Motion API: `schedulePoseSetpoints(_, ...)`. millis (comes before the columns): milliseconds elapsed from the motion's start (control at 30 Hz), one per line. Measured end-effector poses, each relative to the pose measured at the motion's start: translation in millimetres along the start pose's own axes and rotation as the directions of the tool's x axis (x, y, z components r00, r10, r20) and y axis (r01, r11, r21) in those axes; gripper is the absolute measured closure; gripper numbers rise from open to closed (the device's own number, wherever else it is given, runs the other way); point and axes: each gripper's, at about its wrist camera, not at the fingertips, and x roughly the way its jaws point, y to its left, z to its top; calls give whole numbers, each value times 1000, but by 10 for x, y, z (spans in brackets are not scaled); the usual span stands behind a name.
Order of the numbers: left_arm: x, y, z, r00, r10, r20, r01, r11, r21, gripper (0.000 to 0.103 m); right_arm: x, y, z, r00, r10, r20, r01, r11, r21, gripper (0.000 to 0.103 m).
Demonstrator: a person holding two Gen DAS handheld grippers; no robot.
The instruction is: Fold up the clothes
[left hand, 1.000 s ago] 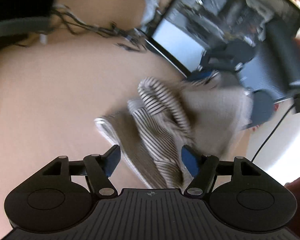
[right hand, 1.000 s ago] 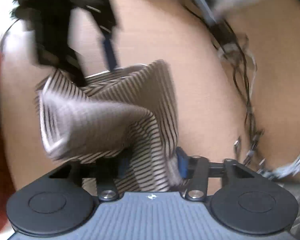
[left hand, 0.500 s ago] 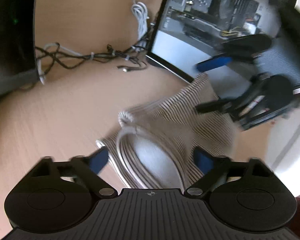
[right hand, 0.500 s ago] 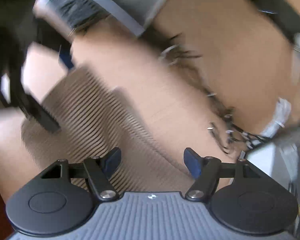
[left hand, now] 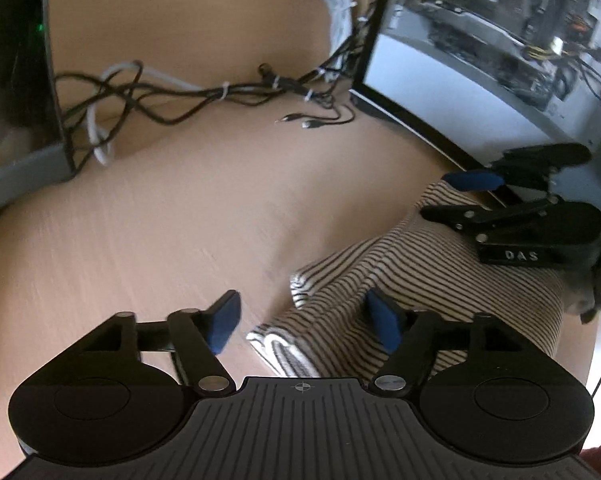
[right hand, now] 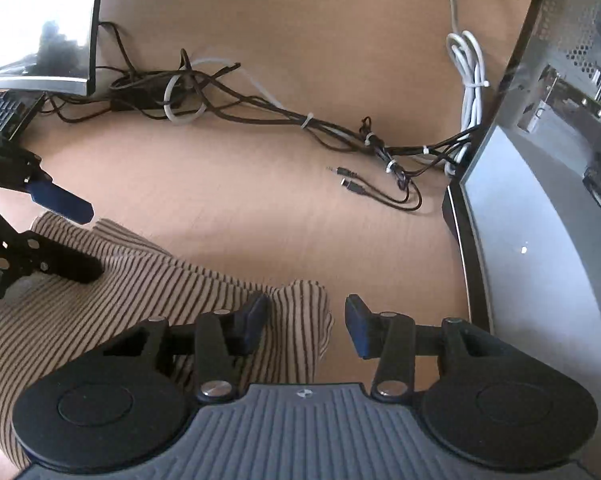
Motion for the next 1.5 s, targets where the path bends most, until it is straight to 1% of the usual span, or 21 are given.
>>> schedulePoseSetpoints(67, 17, 61, -12, 1000, -11, -7, 11, 1000, -24, 17, -8, -37, -38, 1000, 9, 6, -9, 999, 31, 58)
schedulePoseSetpoints(133, 30, 73, -3, 1000, -8, -12, 8, 999, -31, 17, 48, -106, -23, 1000, 18, 5, -19, 995, 94, 48)
schedulePoseSetpoints(200, -11, 50, 11, 1000, 1, -11, -1, 1000, -25, 17, 85, -174, -15, 1000, 25, 5, -26, 987, 159, 46)
schedulePoseSetpoints(333, -269, -37, 49, 999, -1, 41, 0, 1000, 25, 19, -80, -220, -4, 1000, 28, 13, -30, 971, 237, 41)
schedulePoseSetpoints(367, -342, -58, 60, 998, -9, 55, 6, 999, 43, 14, -171, -240, -8, 999, 30, 15, -33, 966, 257, 37)
schedulePoseSetpoints(400, -403, -76, 75, 998, -27, 64, 23, 998, 60, 10, -267, -266, -19, 999, 34, 16, -38, 960, 276, 25)
schedulePoseSetpoints(433, -464, -100, 91, 996, -54, 74, 48, 996, 79, 6, -386, -307, -54, 999, 48, 21, -52, 953, 299, 19)
schedulePoseSetpoints(533, -548, -208, 155, 987, -132, 96, 118, 984, 134, 5, -693, -451, -250, 991, 132, 33, -134, 913, 386, 15)
schedulePoseSetpoints(633, -384, -313, 210, 986, -150, 77, 136, 977, 163, 4, -841, -533, -529, 974, 227, -12, -184, 821, 541, 11)
schedulePoseSetpoints(700, -168, -320, 213, 989, -142, 37, 135, 979, 153, 4, -783, -589, -705, 953, 301, -35, -201, 715, 669, 10)
schedulePoseSetpoints(800, 72, -269, 160, 989, -142, -28, 144, 984, 108, 4, -602, -646, -932, 905, 425, -20, -223, 514, 828, 13)
schedulePoseSetpoints(833, 93, -242, 125, 986, -159, -43, 162, 983, 86, 6, -541, -636, -962, 892, 453, 1, -239, 468, 850, 23)
schedulePoseSetpoints(867, 90, -221, 87, 982, -179, -58, 183, 981, 65, 9, -483, -617, -955, 885, 465, 12, -249, 453, 856, 24)
schedulePoseSetpoints(900, 63, -208, 32, 979, -190, -71, 194, 980, 54, 9, -424, -597, -916, 892, 452, -5, -234, 470, 851, 25)
schedulePoseSetpoints(1000, -79, -192, -165, 979, -185, -89, 188, 982, 32, 9, -254, -569, -770, 918, 395, -46, -193, 545, 816, 37)
schedulePoseSetpoints(1100, -251, -213, -345, 974, -210, -83, 205, 977, -60, 10, -12, -556, -554, 934, 351, -60, -186, 625, 758, 38)
schedulePoseSetpoints(1167, -332, -273, -452, 968, -241, -75, 234, 967, -97, 10, 160, -487, -341, 947, 313, -66, -186, 706, 684, 36)
schedulePoseSetpoints(1233, -356, -401, -533, 954, -291, -73, 283, 953, -106, 11, 313, -397, -123, 960, 271, -68, -178, 781, 598, 32)
schedulePoseSetpoints(1367, -496, -646, -582, 929, -366, -50, 363, 930, -56, 8, 331, -241, 245, 975, 220, -20, -184, 859, 478, 32)
schedulePoseSetpoints(1433, -666, -591, -549, 928, -372, -3, 371, 927, -51, 7, 178, -202, 226, 980, 200, 18, -188, 882, 431, 22)
schedulePoseSetpoints(1500, -793, -428, -504, 934, -353, 50, 356, 930, -87, 6, 2, -170, 123, 983, 174, 48, -179, 901, 396, 19)
